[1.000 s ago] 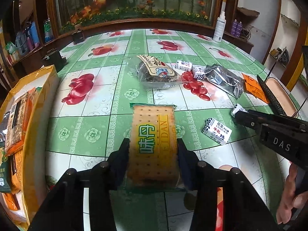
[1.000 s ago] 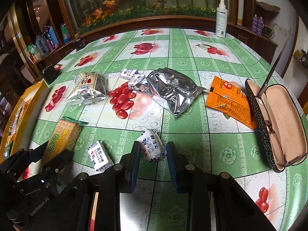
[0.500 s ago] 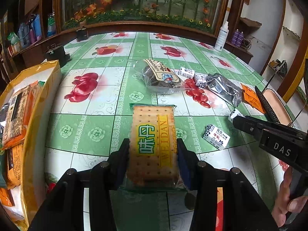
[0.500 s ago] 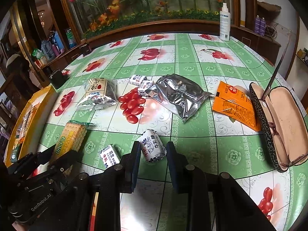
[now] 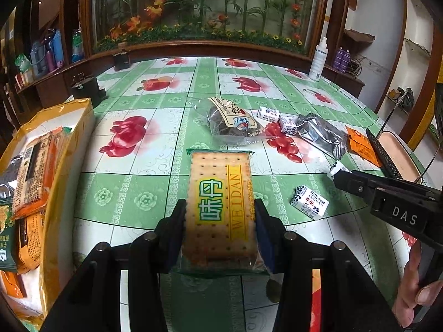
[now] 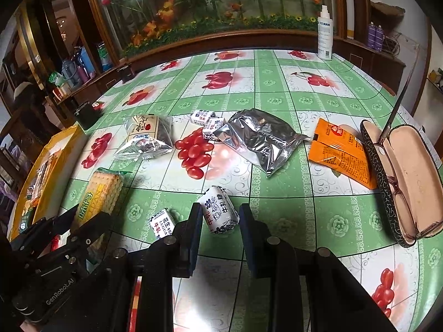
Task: Organize snacks
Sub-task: 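Carry the cracker pack and milk can over the white tray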
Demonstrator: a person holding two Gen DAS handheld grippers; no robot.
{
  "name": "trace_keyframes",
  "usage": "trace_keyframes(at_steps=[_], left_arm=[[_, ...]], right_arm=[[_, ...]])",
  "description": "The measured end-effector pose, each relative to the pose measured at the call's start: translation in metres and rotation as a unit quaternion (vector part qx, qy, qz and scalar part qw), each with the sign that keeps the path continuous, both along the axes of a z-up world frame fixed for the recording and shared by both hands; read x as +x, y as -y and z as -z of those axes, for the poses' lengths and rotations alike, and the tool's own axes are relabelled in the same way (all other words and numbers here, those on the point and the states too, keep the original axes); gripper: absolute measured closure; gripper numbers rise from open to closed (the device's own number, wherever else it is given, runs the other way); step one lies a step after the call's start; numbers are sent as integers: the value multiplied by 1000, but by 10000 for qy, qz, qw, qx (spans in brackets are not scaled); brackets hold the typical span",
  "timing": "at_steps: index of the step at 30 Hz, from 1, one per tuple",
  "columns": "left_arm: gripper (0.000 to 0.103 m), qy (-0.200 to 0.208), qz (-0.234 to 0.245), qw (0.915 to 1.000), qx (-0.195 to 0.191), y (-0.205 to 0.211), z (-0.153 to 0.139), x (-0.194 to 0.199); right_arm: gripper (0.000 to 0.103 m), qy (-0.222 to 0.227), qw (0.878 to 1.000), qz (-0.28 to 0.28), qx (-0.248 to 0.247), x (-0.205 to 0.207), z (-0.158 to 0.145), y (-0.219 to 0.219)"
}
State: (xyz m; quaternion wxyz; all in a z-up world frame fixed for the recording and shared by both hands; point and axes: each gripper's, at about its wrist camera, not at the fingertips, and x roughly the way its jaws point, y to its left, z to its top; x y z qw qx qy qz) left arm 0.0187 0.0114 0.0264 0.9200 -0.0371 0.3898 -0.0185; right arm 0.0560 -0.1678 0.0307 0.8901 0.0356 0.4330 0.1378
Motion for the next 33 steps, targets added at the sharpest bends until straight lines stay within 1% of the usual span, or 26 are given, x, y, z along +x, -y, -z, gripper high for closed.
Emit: trace_keyframes(at_steps=[17, 25, 29, 31, 33], left_arm=[[57, 237, -104, 9996, 97, -1, -7, -4], [57, 351, -150, 9992, 116, -3, -11, -8], [57, 407, -183, 9990, -36, -10, -18, -14], [57, 453, -214, 9987, -75, -15, -23, -19], [57, 505, -252, 9983, -163, -25, -29, -26]], right_arm=[[74, 66, 9999, -40, 107, -3, -4, -1], [74, 262, 9994, -68, 210, -10, -12, -7], [74, 412, 9990, -25, 145, -15, -16, -14], [74, 387, 9989, -71, 269, -17, -17, -20], [74, 383, 9987, -133, 294, -20, -17, -29]])
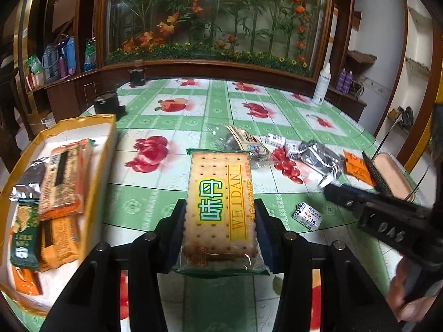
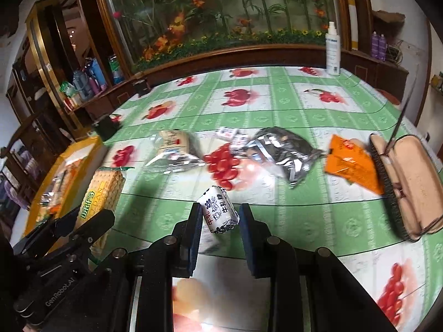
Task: Organize snacks
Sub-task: 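Carry the cracker pack and milk can over the white tray, then lower both items into the white tray and open both grippers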
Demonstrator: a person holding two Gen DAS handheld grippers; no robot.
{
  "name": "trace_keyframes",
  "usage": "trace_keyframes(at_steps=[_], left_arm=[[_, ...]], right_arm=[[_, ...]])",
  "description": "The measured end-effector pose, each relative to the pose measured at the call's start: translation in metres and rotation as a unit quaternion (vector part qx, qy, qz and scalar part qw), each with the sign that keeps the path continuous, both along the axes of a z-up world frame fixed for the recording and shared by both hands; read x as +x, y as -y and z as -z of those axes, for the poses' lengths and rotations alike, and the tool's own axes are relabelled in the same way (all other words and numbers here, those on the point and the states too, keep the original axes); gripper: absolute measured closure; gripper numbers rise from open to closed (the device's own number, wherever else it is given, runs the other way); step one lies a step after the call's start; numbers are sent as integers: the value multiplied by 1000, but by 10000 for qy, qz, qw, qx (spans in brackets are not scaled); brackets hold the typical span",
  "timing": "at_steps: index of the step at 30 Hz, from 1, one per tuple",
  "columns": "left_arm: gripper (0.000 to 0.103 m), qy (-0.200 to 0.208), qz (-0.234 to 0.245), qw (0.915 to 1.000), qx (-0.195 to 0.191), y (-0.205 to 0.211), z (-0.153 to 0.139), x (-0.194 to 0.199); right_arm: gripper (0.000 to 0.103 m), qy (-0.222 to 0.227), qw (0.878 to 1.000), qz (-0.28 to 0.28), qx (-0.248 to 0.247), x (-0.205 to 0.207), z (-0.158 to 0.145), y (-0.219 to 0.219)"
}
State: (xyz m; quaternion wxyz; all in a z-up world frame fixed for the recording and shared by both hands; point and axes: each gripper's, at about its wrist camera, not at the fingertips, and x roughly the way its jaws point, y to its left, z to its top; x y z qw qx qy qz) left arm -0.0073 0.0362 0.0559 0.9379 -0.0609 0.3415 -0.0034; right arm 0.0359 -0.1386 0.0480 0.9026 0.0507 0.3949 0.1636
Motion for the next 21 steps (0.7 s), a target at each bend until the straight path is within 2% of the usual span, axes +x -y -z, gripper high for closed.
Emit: trace_keyframes(at_steps=[7, 12, 16, 21], left_arm=[[57, 197, -314, 9991, -222, -45, -23, -20], [57, 353, -777, 9956, -380, -99, -36, -44], [57, 330, -1223, 9910, -442, -146, -34, -62], [57, 139, -1784, 9823, -555, -200, -18, -80]], right_arm=[[73, 170, 9985, -482, 194, -21, -11, -52], [73, 284, 9940, -1029, 243, -40, -18, -101], [73, 419, 9863, -1588, 164, -61, -22, -145], [73, 494, 9739, -2213, 11, -83, -19, -196]])
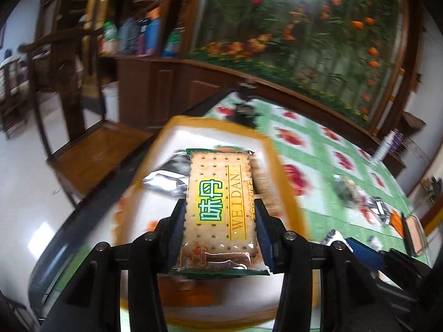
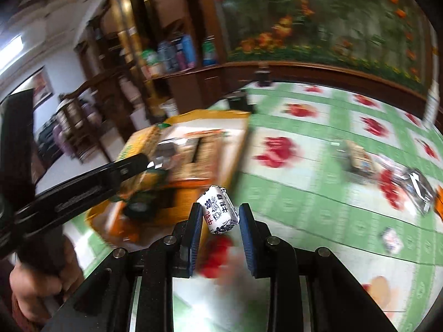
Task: Organize snacks
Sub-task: 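Lower both items into the white tray and open both grippers, then move both grippers back over the table toward the clear snack bag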
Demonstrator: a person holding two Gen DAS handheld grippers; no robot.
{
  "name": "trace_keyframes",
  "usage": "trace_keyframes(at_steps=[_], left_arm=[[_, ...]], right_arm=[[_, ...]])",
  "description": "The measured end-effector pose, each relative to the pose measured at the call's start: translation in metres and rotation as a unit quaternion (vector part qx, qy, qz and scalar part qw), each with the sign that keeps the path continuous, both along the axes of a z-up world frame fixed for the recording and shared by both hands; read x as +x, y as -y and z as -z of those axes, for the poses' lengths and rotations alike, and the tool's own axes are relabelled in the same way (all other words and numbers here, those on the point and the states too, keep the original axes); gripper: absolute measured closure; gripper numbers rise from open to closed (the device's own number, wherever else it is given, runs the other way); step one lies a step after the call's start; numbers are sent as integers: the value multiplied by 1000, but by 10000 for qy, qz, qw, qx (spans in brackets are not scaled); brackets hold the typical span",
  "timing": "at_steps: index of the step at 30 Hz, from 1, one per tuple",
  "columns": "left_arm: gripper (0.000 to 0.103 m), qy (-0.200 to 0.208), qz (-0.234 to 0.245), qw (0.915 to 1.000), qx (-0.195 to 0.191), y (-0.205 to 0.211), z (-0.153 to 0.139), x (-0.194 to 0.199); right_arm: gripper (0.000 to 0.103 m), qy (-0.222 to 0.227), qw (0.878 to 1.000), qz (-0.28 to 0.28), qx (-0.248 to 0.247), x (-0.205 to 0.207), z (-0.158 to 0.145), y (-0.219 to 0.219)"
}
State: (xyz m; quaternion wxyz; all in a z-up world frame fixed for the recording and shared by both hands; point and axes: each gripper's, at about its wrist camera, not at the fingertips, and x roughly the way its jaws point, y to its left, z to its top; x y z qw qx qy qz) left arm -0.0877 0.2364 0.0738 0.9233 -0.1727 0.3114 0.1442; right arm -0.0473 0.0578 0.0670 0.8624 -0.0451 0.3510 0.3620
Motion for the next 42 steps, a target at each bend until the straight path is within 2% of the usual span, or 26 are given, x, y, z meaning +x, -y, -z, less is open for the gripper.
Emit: trace_keyframes(at_steps=[6, 10, 14, 24, 26, 28, 33, 36, 39, 42], left_arm=[[57, -210, -91, 9997, -92, -20, 21, -11], [57, -295, -53, 9995, -104, -20, 30, -8], [57, -307, -42, 9995, -91, -22, 32, -5], [51, -319, -19, 9995, -60, -18, 30, -4], [50, -268, 1, 9996, -22, -16, 24, -5], [43, -202, 8, 9998, 45, -12, 17, -6], [43, -90, 84, 9997, 224, 1, 1, -7], [43, -26, 215, 9995, 231, 11, -9, -4], [42, -18, 461, 9986, 261, 30, -19, 3], [42, -73, 831, 9963, 182, 55, -26, 17]], right_arm=[[73, 66, 9988, -396, -289, -16, 12, -39], [73, -155, 9978, -473, -431, -11, 26, -48], [73, -339, 9970, -501, -476, -7, 33, -53], [70, -346, 9976, -546, -248, -8, 24, -44], [70, -340, 9981, -514, -94, -7, 18, -34], [70, -363, 9985, -417, 41, -1, 12, -22], [69, -339, 9992, 51, 203, 26, 0, 20], [64, -316, 9979, 530, 214, 51, -3, 62], [64, -526, 9902, 1220, 437, 84, 0, 122], [64, -859, 9744, 1941, 745, 114, 9, 184]])
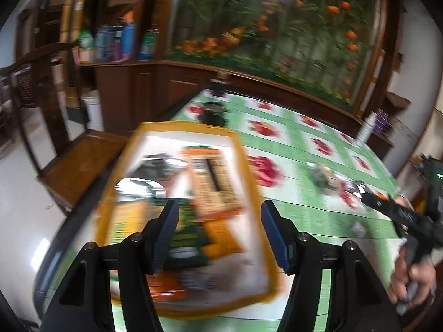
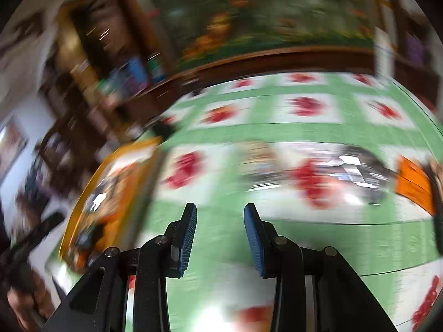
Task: Organize snacks
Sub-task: 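Move both grippers back over the table toward the clear snack bag, then grasp the clear printed snack bag with the left gripper while the right grasps the small white milk carton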
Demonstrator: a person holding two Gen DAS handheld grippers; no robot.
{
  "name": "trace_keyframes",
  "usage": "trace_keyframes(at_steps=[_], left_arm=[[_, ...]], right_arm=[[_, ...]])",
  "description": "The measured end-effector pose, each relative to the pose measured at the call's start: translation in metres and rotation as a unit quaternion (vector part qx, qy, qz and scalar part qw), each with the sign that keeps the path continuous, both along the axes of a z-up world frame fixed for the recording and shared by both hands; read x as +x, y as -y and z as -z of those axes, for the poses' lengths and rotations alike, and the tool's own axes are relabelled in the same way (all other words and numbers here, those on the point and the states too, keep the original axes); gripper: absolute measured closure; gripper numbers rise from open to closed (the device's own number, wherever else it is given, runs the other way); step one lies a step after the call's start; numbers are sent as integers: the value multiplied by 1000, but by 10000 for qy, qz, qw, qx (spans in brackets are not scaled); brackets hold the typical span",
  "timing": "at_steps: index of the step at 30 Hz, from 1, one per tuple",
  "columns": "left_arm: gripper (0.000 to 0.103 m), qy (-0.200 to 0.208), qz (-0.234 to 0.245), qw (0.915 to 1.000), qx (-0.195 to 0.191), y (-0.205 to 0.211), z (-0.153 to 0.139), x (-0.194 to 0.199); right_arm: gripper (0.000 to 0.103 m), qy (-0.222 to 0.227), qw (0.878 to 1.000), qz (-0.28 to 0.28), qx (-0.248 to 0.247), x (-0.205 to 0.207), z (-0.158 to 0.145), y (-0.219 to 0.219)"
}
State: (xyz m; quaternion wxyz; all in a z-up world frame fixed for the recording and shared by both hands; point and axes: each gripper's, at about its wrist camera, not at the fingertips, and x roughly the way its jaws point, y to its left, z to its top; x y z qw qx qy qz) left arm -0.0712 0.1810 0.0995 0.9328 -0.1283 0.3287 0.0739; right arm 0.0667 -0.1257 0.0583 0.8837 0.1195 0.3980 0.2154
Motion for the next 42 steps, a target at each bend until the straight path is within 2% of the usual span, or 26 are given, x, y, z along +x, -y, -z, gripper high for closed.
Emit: trace_keyframes(at_steps=[4, 6, 8, 11, 15, 18, 20, 22, 23, 24, 25, 26, 27, 28, 31, 36, 40, 42], left_arm=[[41, -235, 641, 9974, -228, 43, -5, 36], [34, -407, 912, 9943, -368, 66, -5, 60], [31, -552, 1112, 9910, -508, 90, -5, 88], [23, -844, 1103, 9886, -576, 118, 4, 133], [23, -1259, 914, 9851, -733, 135, 26, 184], [23, -1639, 758, 9816, -614, 148, 47, 219], [23, -1676, 688, 9819, -559, 154, 54, 232], [23, -1710, 600, 9829, -337, 160, 61, 242], [23, -1732, 631, 9821, -392, 163, 67, 246], [23, -1751, 715, 9805, -540, 164, 73, 250], [31, -1763, 758, 9794, -628, 162, 77, 250], [34, -1720, 791, 9801, -595, 162, 79, 248], [44, -1574, 848, 9831, -386, 164, 77, 243], [49, -1558, 911, 9830, -328, 164, 78, 239], [51, -1443, 1122, 9819, -492, 155, 80, 216], [50, -1084, 1310, 9852, -235, 136, 82, 174], [50, -998, 1480, 9836, -267, 130, 83, 172], [50, -988, 1523, 9833, -124, 134, 83, 173]], right_arm=[[64, -346, 9956, 726, 484, 22, 5, 65], [64, -343, 9934, 917, 603, 23, 4, 83], [60, -408, 9908, 1083, 708, 23, 5, 95], [60, -514, 9880, 1098, 960, 23, 7, 101], [60, -351, 9879, 1172, 953, 19, 0, 105], [60, -282, 9864, 1244, 1037, 17, -3, 110], [60, -296, 9862, 1251, 1044, 18, -2, 111], [60, -309, 9857, 1284, 1048, 19, -1, 112], [60, -315, 9856, 1291, 1041, 19, 0, 112], [60, -327, 9859, 1281, 1031, 19, 0, 112], [60, -345, 9861, 1260, 1025, 19, 1, 111], [60, -355, 9864, 1236, 1020, 19, 2, 110], [60, -369, 9876, 1170, 981, 19, 2, 106], [60, -375, 9888, 1101, 933, 20, 2, 103], [60, -422, 9935, 788, 702, 19, 3, 88], [60, -612, 9980, -145, -53, 14, 13, 42], [60, -338, 9950, -681, -651, 0, 15, 21], [60, -287, 9920, -830, -906, -3, 22, 16]])
